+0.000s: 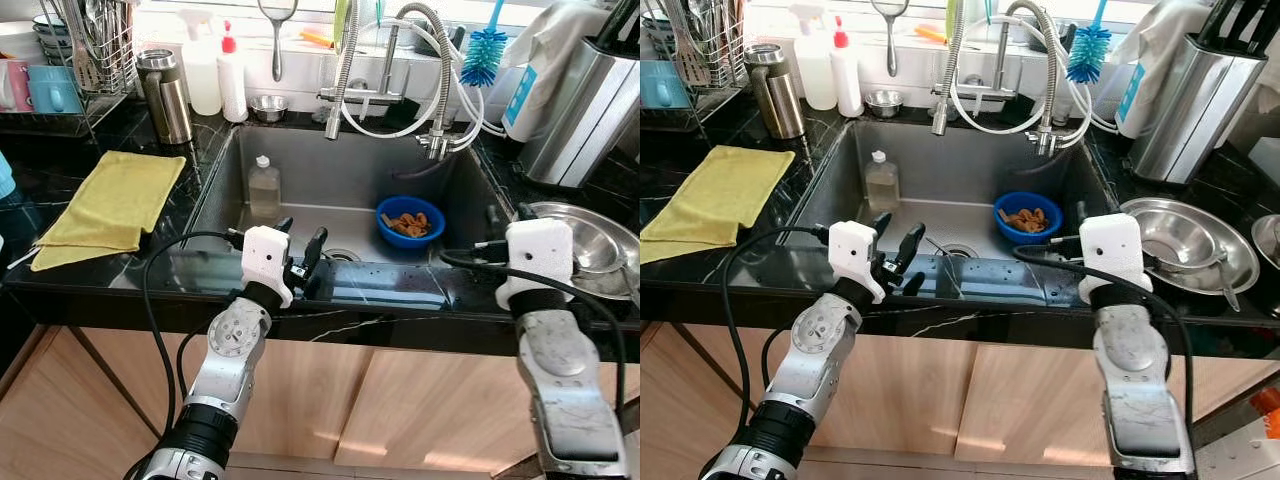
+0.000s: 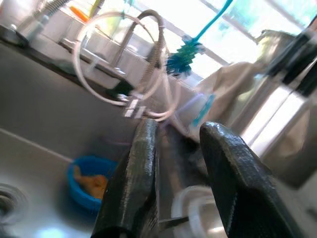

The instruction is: Kitchen organization

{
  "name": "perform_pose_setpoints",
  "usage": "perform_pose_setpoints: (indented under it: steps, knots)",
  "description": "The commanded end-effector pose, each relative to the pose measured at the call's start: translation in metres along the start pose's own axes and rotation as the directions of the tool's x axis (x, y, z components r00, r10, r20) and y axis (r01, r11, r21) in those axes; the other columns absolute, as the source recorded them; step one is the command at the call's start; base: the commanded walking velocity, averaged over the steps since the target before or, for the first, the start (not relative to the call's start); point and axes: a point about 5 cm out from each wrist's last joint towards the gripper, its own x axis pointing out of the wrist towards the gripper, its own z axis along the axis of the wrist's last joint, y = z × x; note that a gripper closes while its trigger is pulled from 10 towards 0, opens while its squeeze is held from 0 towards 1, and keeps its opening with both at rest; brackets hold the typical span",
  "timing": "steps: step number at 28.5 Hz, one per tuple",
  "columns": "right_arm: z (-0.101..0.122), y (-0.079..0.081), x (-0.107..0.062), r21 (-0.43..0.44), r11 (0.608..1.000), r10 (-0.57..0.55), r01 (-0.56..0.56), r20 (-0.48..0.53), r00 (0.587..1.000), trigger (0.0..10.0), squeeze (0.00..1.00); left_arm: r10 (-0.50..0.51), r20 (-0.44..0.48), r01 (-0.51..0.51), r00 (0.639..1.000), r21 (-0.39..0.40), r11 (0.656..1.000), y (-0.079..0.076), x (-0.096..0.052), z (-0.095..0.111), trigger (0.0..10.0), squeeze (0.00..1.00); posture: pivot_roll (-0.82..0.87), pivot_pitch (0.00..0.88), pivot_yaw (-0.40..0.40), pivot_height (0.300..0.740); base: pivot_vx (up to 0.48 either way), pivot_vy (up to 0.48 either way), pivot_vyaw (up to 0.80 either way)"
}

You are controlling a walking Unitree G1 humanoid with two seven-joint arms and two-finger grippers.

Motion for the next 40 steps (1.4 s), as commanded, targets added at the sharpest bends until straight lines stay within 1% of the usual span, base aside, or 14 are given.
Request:
perform_pose_setpoints:
  steps: [1, 6, 9, 10, 12, 16, 17, 20, 21, 26, 27, 28, 29, 40]
  knots:
    - [0.005, -0.001, -0.001, -0.032, 0.999, 0.023, -0.022, 0.031, 0.999, 10.0, 0.00, -0.011, -0.032, 0.011, 0.999, -0.002, 1.000, -0.003, -0.002, -0.006, 10.0, 0.00, 0.08, 0.000, -0.077, 0.740, 0.000, 0.000, 0.00]
    - [-0.001, -0.003, -0.003, -0.106, 0.990, 0.099, -0.096, 0.021, 0.995, 10.0, 0.00, -0.013, -0.031, 0.013, 0.999, -0.006, 1.000, -0.004, -0.002, -0.007, 10.0, 0.00, 0.08, 0.000, -0.079, 0.740, 0.000, 0.000, 0.00]
    - [-0.013, -0.001, -0.005, -0.186, 0.964, 0.190, -0.190, -0.014, 0.982, 10.0, 0.00, -0.016, -0.030, 0.016, 0.999, -0.007, 1.000, -0.005, -0.001, -0.007, 10.0, 0.00, 0.08, 0.000, -0.077, 0.740, 0.000, 0.000, 0.00]
    - [-0.019, -0.001, -0.005, -0.222, 0.943, 0.247, -0.250, -0.041, 0.968, 10.0, 0.00, -0.018, -0.028, 0.017, 0.999, -0.007, 1.000, -0.005, 0.000, -0.006, 10.0, 0.00, 0.08, 0.000, -0.077, 0.740, 0.000, 0.000, 0.00]
    - [-0.025, -0.001, -0.003, -0.217, 0.937, 0.267, -0.275, -0.065, 0.961, 10.0, 0.04, -0.016, -0.028, 0.016, 0.999, -0.006, 1.000, -0.004, 0.001, -0.006, 10.0, 0.00, 0.08, 0.000, -0.079, 0.740, 0.000, 0.000, 0.00]
    - [-0.027, -0.002, -0.002, -0.231, 0.934, 0.264, -0.273, -0.069, 0.962, 10.0, 0.04, -0.016, -0.028, 0.015, 0.999, -0.006, 1.000, -0.004, 0.001, -0.006, 10.0, 0.00, 0.08, 0.000, -0.079, 0.740, 0.000, 0.000, 0.00]
    - [-0.027, -0.002, -0.002, -0.232, 0.933, 0.266, -0.274, -0.068, 0.962, 10.0, 0.00, -0.016, -0.028, 0.016, 0.999, -0.006, 1.000, -0.004, 0.001, -0.006, 10.0, 0.00, 0.08, 0.000, -0.079, 0.740, 0.000, 0.000, 0.00]
    - [-0.035, 0.000, 0.005, -0.167, 0.952, 0.250, -0.258, -0.071, 0.966, 10.0, 0.03, -0.012, -0.028, 0.012, 1.000, -0.008, 1.000, -0.004, 0.002, -0.005, 10.0, 0.00, 0.09, 0.014, -0.078, 0.740, 0.000, 0.000, 0.00]
    - [-0.034, 0.003, 0.008, -0.140, 0.955, 0.255, -0.260, -0.052, 0.965, 10.0, 1.00, -0.013, -0.026, 0.013, 1.000, -0.007, 1.000, -0.004, 0.002, -0.005, 10.0, 0.00, 0.09, 0.015, -0.078, 0.740, 0.000, 0.000, 0.00]
    - [-0.032, 0.005, 0.017, -0.143, 0.956, 0.252, -0.255, -0.038, 0.967, 10.0, 0.98, -0.014, -0.021, 0.014, 1.000, -0.008, 1.000, -0.005, 0.004, -0.003, 10.0, 0.00, 0.09, 0.016, -0.078, 0.740, 0.000, 0.000, 0.00]
    - [-0.032, 0.005, 0.018, -0.143, 0.956, 0.253, -0.256, -0.037, 0.967, 10.0, 0.69, -0.014, -0.021, 0.014, 1.000, -0.008, 1.000, -0.005, 0.005, -0.003, 10.0, 0.00, 0.09, 0.016, -0.080, 0.740, 0.000, 0.000, 0.00]
    - [-0.032, 0.005, 0.018, -0.143, 0.956, 0.253, -0.256, -0.037, 0.967, 10.0, 0.69, -0.014, -0.021, 0.014, 1.000, -0.008, 1.000, -0.005, 0.005, -0.003, 10.0, 0.00, 0.09, 0.016, -0.080, 0.740, 0.000, 0.000, 0.00]
    - [-0.033, 0.007, 0.020, -0.143, 0.953, 0.265, -0.267, -0.036, 0.964, 10.0, 0.00, -0.013, -0.020, 0.013, 1.000, -0.009, 1.000, -0.005, 0.005, -0.003, 10.0, 0.00, 0.10, 0.017, -0.080, 0.740, 0.000, 0.000, 0.00]
    - [-0.038, 0.010, 0.029, -0.152, 0.952, 0.260, -0.267, -0.068, 0.963, 10.0, 0.00, -0.011, -0.020, 0.011, 1.000, -0.009, 1.000, -0.005, 0.005, -0.003, 10.0, 0.00, 0.10, 0.020, -0.080, 0.740, 0.000, 0.000, 0.00]
